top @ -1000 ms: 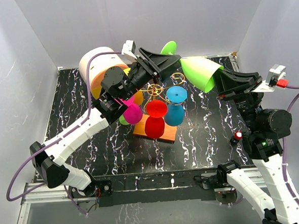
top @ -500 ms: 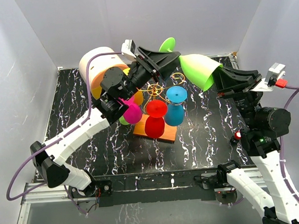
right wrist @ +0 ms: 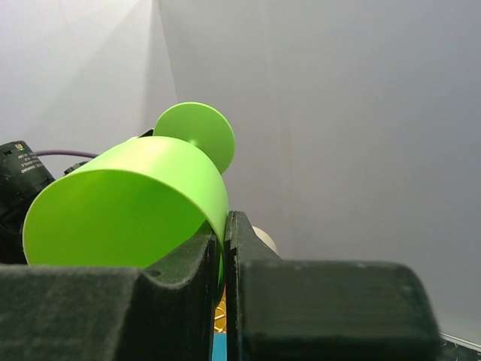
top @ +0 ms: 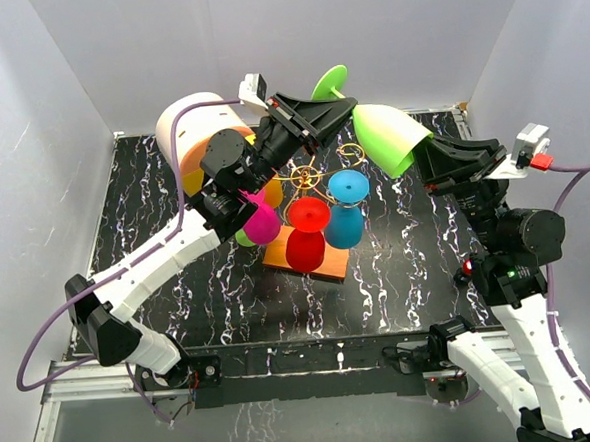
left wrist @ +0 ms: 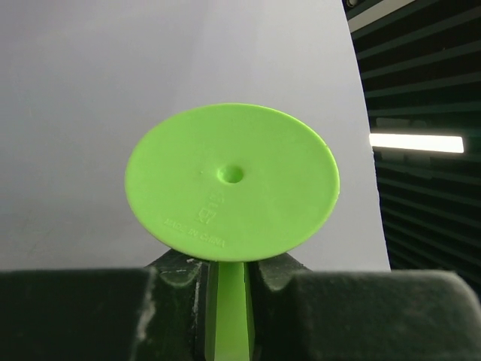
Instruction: Place the wine glass upside down on the wine glass rack
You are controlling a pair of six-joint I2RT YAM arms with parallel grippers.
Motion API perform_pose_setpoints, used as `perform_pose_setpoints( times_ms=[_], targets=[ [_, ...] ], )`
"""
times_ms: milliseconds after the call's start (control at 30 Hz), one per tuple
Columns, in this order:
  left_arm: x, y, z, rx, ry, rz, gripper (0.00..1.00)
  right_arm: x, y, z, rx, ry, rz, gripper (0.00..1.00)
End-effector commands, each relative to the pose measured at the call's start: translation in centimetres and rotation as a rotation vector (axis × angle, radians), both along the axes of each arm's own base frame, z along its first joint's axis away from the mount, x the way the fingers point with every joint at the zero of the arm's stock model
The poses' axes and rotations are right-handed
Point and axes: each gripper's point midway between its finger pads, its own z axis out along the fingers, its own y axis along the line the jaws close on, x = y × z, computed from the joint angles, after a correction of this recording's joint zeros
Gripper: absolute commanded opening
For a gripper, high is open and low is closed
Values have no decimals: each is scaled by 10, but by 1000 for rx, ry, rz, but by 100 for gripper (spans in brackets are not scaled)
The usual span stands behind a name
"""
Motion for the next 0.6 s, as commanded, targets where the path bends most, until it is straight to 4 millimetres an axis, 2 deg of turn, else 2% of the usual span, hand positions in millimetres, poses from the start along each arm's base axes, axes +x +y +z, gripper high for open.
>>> perform_pose_setpoints(
  times_ms=[0,67,100,267,333,400,567],
  targets=[
    [-7,14,36,-75,-71,34,0,-16,23,-13,-82,9,138,0],
    [-6,16,36,-73,-76,43,0,-16,23,-15,-81,19,138,3],
    [-7,16,37,-72,-80,43,0,-16,21,-15,-70,30,131,9],
    [-9,20,47,-66,-127,65,0,-5,-1,-10,9,135,10,56],
    [-11,26,54,-60,-161,98,0,-6,-9,-11,3,149,-37,68],
    [-10,35,59,-37,-203,156,0,-12,-11,-15,-31,139,-50,74],
    [-10,61,71,40,-318,324,0,-30,-8,-28,-124,150,-29,79]
  ],
)
